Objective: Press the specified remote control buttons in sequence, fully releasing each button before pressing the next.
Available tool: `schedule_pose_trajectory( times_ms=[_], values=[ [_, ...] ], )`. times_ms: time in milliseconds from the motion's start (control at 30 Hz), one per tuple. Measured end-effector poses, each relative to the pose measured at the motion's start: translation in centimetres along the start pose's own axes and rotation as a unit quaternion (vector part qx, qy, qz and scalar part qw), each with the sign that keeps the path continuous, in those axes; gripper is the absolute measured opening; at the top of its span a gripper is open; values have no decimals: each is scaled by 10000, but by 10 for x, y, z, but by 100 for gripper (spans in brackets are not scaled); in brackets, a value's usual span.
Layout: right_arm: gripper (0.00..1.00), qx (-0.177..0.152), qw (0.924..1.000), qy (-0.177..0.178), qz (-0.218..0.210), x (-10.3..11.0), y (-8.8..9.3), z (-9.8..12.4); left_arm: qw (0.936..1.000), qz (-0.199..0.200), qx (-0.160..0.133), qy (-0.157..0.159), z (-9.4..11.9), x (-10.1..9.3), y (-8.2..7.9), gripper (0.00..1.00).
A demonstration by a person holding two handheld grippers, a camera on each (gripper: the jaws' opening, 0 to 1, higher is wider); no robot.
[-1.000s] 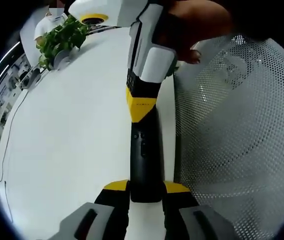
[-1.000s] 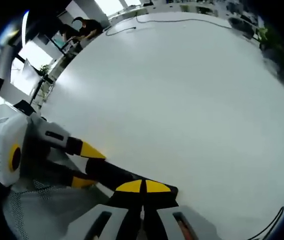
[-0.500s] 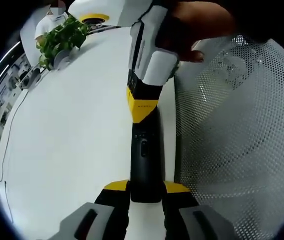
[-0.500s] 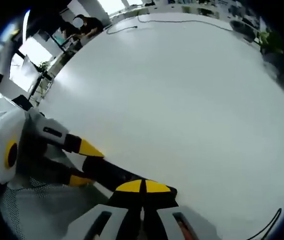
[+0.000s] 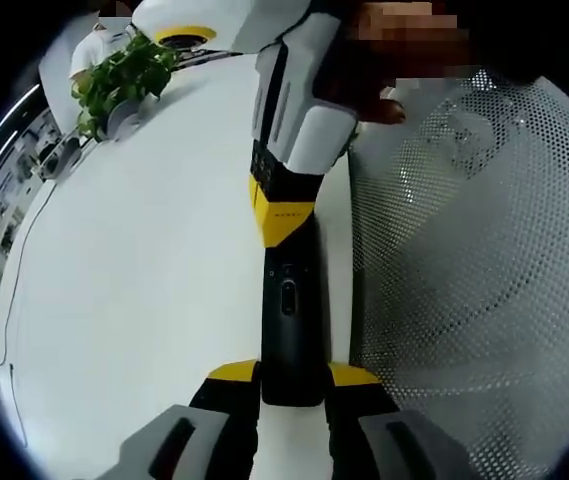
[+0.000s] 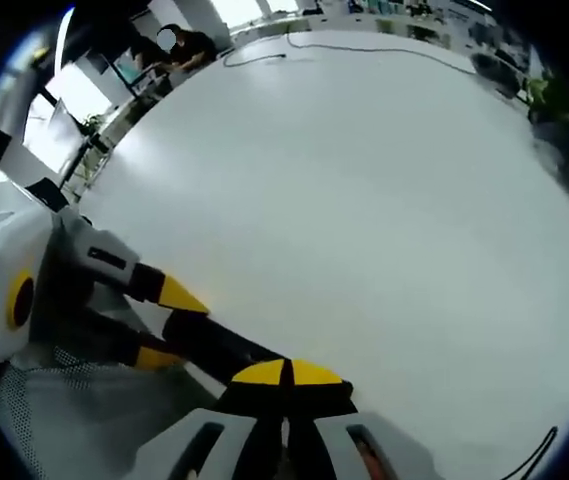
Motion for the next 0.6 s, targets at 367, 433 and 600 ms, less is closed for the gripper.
schedule_pose_trajectory(
  times_ms=[367, 433, 600],
  values=[
    [0, 95, 9992, -349, -180, 7, 5, 5, 10000, 32, -10, -13, 0, 0, 0, 25],
    [0, 156, 9990, -376, -184, 8, 6, 4, 10000, 29, -10, -14, 0, 0, 0, 25],
    [0, 246, 9987, -418, -175, 9, 8, 2, 10000, 27, -13, -16, 0, 0, 0, 25]
  ],
)
Point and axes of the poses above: the point that each gripper's makers call its tool centre point, and the gripper's own axes: z roughly backward along the fingers, x roughly to its left, y roughly out of its underside, the point moved 4 cm from there along z, roughly backward along the fingers, and after that the axes turned 12 degrees about x, right-handed, at the moved point
